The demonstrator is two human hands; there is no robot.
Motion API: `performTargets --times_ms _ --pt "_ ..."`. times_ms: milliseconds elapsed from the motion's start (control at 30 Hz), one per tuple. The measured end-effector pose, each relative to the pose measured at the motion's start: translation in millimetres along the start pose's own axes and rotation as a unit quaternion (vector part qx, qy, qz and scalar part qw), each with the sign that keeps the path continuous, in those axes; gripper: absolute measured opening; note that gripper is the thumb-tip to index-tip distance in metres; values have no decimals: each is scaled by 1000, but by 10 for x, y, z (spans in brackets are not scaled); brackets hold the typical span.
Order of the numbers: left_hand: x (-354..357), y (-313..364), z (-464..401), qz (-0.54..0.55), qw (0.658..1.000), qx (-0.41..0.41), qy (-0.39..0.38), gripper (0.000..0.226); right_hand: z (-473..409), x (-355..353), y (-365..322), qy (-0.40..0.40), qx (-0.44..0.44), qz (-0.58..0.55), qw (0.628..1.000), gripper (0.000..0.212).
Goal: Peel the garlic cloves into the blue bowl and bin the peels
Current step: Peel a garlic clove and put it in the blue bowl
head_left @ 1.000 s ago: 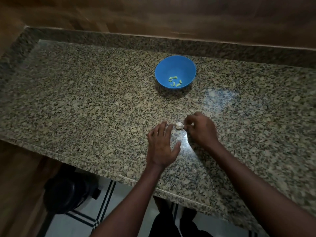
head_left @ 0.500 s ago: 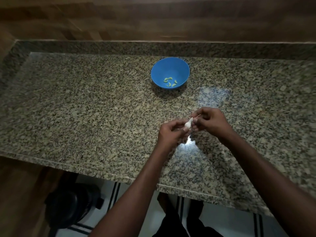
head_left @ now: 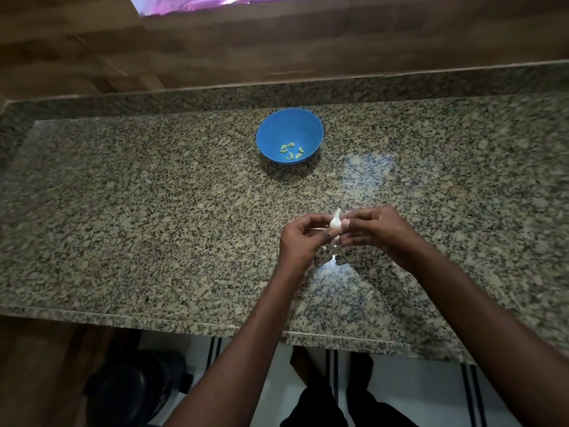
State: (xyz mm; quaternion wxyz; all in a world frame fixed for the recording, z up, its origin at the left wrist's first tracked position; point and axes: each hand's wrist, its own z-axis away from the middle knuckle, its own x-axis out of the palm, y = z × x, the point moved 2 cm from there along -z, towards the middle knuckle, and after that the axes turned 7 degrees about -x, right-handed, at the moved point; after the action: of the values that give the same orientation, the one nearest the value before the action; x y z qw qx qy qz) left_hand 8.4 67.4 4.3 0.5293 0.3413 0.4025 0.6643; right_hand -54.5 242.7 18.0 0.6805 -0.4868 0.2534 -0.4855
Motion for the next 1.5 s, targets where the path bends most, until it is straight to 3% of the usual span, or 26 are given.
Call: performTargets --times_ms 300,467,800,933,1067,1200,1300,1500 --pt "-22 34 22 -65 997 28 -18 24 -53 40 -56 10 64 12 998 11" --pt "22 8 14 -89 995 41 0 23 -92 141 85 102 49 24 993 3" --pt "4 -139 -137 -59 995 8 75 21 -144 -75 240 151 74 -29 985 9" --pt "-14 -205 -341 -250 952 83 154 24 -65 -190 277 144 65 20 987 12" --pt "64 -273 -461 -410 886 146 163 33 -42 -257 327 124 73 34 989 12" --pt "95 -400 -287 -445 857 169 194 54 -41 -326 402 122 71 78 987 9" --pt "76 -542 -91 -441 849 175 231 49 -51 -384 464 121 74 130 981 9" --pt "145 -829 90 -522 821 170 157 50 -105 -389 387 100 104 204 968 5"
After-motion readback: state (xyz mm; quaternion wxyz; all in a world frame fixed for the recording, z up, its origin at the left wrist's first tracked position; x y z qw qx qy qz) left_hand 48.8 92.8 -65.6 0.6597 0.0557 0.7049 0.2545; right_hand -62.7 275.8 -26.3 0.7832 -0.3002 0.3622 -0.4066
